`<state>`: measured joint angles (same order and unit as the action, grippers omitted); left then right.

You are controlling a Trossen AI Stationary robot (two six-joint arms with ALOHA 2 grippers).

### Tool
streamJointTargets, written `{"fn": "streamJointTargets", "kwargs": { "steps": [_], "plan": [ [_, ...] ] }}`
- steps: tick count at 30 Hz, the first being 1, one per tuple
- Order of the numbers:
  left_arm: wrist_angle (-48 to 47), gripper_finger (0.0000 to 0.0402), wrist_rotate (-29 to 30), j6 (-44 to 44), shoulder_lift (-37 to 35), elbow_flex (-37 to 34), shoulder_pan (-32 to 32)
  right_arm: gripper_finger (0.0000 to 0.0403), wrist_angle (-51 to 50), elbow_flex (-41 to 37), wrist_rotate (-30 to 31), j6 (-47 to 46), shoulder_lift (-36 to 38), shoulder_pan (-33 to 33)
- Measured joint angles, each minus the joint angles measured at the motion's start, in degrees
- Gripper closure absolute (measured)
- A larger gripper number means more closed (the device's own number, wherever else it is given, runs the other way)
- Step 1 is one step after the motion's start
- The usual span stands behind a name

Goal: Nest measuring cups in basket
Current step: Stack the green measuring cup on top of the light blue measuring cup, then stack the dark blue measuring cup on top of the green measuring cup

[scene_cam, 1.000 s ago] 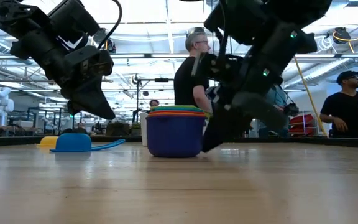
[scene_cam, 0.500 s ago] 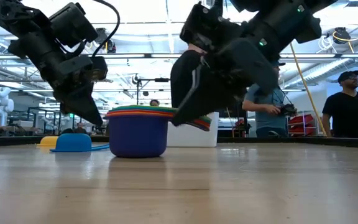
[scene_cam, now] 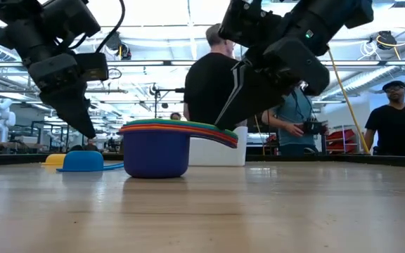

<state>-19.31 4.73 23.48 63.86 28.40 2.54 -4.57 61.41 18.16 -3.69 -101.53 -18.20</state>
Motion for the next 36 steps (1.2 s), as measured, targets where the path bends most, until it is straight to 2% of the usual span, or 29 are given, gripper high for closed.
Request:
{"fn": "streamJointTargets", "kwargs": {
  "steps": [4, 7, 17, 21, 23, 27, 31, 36],
  "plan": [
    [-1.6, 0.0129, 3.3, 2.7, 0.0, 0.0, 0.4, 0.0403, -3.5, 0.0, -0.1, 0.3, 1.9, 1.3],
    [-2.3, 0.0110, 3.9, 4.6, 0.0, 0.0, 0.4, 0.0403, -5.0, 0.0, -0.3, 0.3, 3.1, 1.3],
    [-2.4, 0.0103, 5.1, 4.9, 0.1, 0.0, 0.5, 0.0403, -4.3, 0.0, 0.0, 0.9, 5.3, 0.5],
    [-2.2, 0.0103, 5.3, 5.1, 2.2, 0.0, 0.5, 0.0403, -4.2, 0.0, 0.4, 0.9, 5.4, 1.0],
    [-0.7, 0.0102, 4.3, 4.0, 3.5, 0.0, 0.5, 0.0403, -4.0, 0.0, 2.8, 0.9, 5.3, 1.0],
    [0.5, 0.0101, 2.3, 2.5, 5.7, 0.0, 0.6, 0.0396, -3.9, 0.0, 3.0, 0.8, 5.3, 1.0],
    [0.3, 0.0079, 3.7, 2.5, 7.8, 0.0, 0.6, 0.0381, -4.0, 0.0, 3.0, 0.2, 5.3, 1.0],
    [1.3, 0.0030, 4.4, 3.5, 10.8, 0.0, 0.5, 0.0364, -4.0, 0.0, 3.0, 0.1, 5.3, 1.0]
  ]
}}
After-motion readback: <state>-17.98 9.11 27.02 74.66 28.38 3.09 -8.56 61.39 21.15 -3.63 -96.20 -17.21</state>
